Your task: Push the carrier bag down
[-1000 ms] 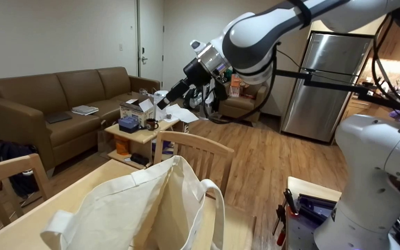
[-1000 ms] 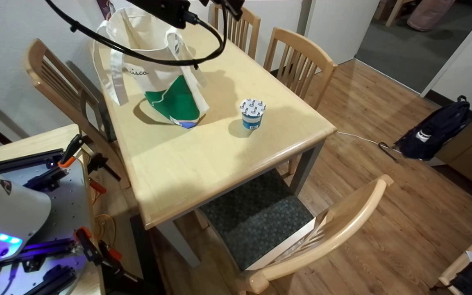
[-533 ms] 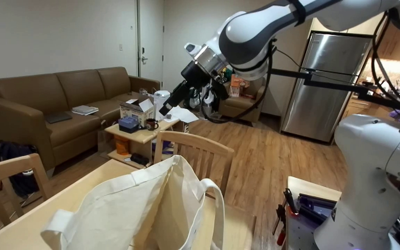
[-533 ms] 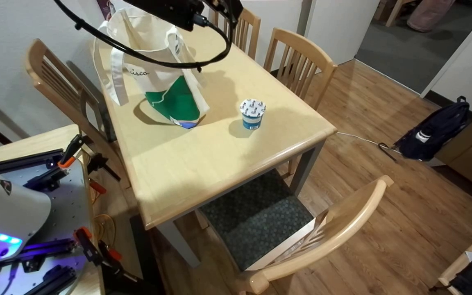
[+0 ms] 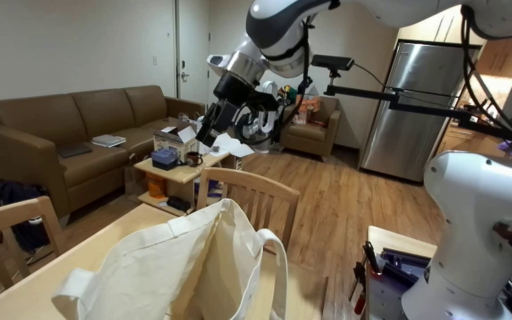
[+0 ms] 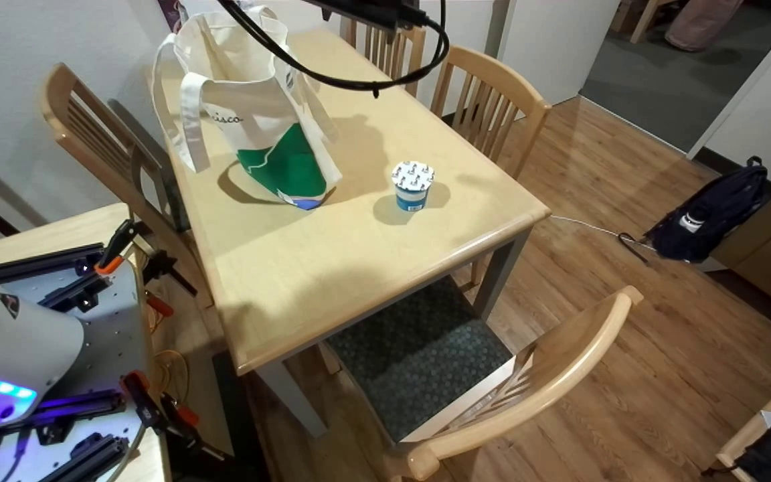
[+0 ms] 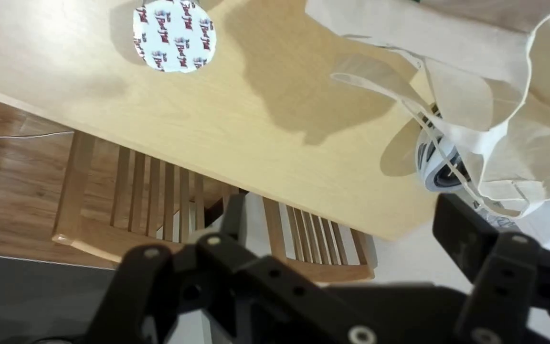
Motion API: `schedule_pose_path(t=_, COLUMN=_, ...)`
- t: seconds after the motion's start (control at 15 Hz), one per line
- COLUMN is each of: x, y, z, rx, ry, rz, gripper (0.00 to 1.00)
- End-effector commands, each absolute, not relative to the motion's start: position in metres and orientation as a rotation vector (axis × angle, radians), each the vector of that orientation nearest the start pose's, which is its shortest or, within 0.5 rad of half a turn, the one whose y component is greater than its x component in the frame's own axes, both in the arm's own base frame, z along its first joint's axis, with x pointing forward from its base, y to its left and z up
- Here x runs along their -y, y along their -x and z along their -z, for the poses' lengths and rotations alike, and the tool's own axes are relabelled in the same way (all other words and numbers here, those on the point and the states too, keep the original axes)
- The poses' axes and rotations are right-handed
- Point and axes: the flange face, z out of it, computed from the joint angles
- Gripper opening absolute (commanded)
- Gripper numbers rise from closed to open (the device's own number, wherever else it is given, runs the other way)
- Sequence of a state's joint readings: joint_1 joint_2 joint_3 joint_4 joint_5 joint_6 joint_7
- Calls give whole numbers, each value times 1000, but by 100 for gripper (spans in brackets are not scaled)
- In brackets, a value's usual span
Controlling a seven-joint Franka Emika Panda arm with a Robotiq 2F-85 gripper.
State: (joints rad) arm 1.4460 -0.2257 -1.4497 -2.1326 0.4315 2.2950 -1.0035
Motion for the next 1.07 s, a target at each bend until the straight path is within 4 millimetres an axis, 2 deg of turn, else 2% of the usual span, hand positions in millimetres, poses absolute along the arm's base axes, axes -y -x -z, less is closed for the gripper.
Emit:
schedule_pose_path(t=0.0, x=13, y=-556, z=-442, rx=947, ry=2496, rz=565, gripper=100)
schedule_pose_path(t=0.07, x=11, y=-556, z=-442, rx=954, ry=2500, rz=563, gripper=100)
schedule_pose_path(t=0.13, x=58, y=-545, z=-451, rx=967, ry=2556, rz=513, gripper=100)
schedule_pose_path(t=0.2, x=67, y=-546, z=-455, rx=946, ry=2677, rz=433, gripper=100)
schedule_pose_path(t=0.33, x=98, y=-545, z=-479, rx=900, ry=2792, rz=379, gripper=100)
schedule_pose_path(t=0.47, x=109, y=-547, z=-496, rx=857, ry=2876, rz=327, gripper=100)
schedule_pose_path(t=0.6, x=94, y=-550, z=-492, rx=824, ry=2933, rz=296, gripper=100)
schedule_pose_path(t=0.67, x=84, y=-560, z=-499, rx=811, ry=2959, rz=284, gripper=100)
schedule_pose_path(t=0.87, x=49, y=-590, z=-499, rx=791, ry=3025, rz=195, gripper=100)
schedule_pose_path(t=0.93, x=48, y=-602, z=-504, rx=798, ry=3034, rz=129, gripper=100)
schedule_pose_path(t=1.0, x=57, y=-602, z=-517, rx=792, ry=3057, rz=69, gripper=100)
